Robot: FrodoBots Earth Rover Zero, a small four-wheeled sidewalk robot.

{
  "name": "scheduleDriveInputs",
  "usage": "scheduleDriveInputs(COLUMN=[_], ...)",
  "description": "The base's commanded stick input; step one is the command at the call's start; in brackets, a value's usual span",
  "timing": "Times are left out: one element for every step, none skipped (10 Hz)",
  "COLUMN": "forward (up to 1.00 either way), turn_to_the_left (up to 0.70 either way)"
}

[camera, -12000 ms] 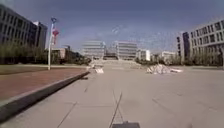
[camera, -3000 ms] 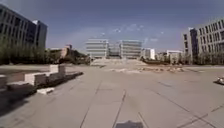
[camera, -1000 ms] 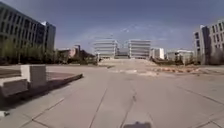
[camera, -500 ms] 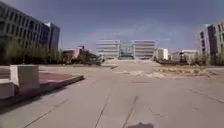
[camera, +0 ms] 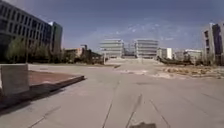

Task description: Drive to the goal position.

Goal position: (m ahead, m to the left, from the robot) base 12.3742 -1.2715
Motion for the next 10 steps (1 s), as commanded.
scheduleDriveInputs(forward=[0.70,0.70,0.70,0.70,0.70,0.70,0.70,0.70,0.70,0.70], turn_to_the_left=[0.01,0.01,0.01,0.01,0.01,0.01,0.01,0.01,0.01,0.01])
